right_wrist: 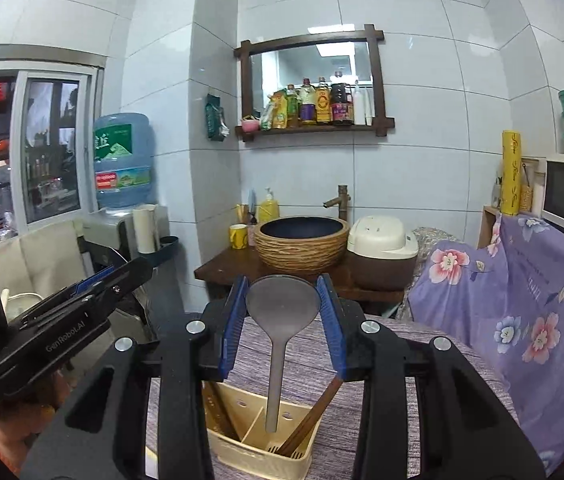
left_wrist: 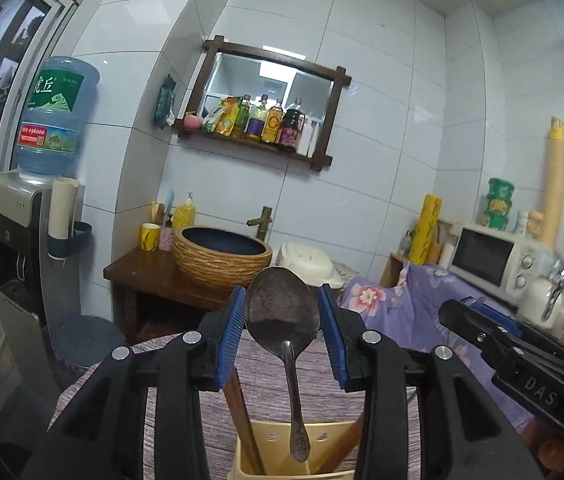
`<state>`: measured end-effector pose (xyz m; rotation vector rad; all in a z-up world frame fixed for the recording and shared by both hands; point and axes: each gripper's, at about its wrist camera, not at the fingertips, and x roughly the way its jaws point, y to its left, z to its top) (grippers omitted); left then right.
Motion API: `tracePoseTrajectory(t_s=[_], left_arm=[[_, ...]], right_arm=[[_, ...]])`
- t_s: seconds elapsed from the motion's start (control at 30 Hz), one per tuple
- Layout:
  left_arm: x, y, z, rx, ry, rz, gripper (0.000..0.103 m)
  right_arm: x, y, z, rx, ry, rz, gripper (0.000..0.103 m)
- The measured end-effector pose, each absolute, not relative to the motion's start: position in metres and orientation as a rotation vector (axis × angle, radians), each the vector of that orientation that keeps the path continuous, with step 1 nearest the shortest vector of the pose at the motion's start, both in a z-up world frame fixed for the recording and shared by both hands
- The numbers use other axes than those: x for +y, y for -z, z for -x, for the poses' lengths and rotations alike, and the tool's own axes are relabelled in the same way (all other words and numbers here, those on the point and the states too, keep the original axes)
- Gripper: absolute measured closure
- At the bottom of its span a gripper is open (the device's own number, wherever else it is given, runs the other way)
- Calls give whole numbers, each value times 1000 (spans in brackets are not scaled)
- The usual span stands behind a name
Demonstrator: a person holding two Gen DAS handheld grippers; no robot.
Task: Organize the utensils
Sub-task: 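Lower the spoons into the caddy and open both grippers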
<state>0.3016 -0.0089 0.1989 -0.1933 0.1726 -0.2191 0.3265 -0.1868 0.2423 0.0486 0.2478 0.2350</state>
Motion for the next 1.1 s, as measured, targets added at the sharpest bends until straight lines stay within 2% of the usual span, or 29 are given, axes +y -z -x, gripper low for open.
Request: tracePoseTrajectory(t_s=[0.13, 0.47, 0.93, 1.03, 1.1], left_arm=[[-19, -168, -302, 162, 196, 122, 66], [-11, -112, -304, 276, 191, 118, 66], [-7, -99, -299, 306, 217, 122, 65], [-4, -101, -295, 300, 214, 130, 59], [1, -104, -288, 289, 206, 142, 51]], right_arm=[[-188, -205, -334, 298, -223, -67, 66], [-178, -142, -333, 383, -231, -43, 66], [-177, -104, -333, 432, -230, -39, 66], [-183, -105, -330, 423, -220, -59, 58], [-187, -106, -325, 409, -220, -80, 42]])
